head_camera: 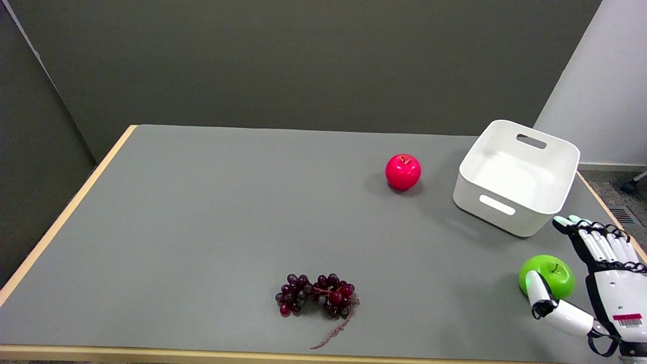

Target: Pick up the green apple.

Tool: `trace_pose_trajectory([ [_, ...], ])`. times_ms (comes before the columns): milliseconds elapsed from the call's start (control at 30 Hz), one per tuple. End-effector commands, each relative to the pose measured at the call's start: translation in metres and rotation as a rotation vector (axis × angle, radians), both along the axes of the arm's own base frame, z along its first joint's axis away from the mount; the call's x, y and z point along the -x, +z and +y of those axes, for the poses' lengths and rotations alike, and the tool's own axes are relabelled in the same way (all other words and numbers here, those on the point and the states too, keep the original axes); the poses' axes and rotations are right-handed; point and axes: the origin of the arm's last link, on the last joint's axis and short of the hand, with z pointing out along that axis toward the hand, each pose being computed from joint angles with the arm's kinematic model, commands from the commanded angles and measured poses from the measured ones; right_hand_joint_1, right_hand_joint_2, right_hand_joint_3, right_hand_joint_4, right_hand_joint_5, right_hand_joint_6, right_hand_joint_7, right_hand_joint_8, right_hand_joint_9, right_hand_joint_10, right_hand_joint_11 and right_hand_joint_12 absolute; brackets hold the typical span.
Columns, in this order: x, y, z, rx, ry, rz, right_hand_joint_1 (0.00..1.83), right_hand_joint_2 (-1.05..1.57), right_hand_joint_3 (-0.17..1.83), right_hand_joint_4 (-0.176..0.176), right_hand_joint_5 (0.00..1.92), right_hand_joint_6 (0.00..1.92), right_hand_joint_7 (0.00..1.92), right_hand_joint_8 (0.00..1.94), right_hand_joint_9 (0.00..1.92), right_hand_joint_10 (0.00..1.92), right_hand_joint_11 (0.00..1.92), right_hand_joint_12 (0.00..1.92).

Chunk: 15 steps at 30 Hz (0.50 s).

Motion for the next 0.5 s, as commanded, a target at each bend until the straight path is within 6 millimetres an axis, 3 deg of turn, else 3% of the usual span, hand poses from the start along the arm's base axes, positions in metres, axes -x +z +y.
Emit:
trace_pose_trajectory([
  [33, 0.018, 0.024, -0.016, 0.071, -0.079, 0.0, 0.28, 0.63, 0.97, 0.005, 0.2, 0.47, 0.19, 0.34, 0.04, 0.63, 0.0, 1.07],
  [500, 0.037, 0.033, -0.026, 0.106, -0.147, -0.036, 0.27, 0.63, 0.97, 0.009, 0.2, 0.47, 0.19, 0.34, 0.04, 0.62, 0.0, 1.07],
])
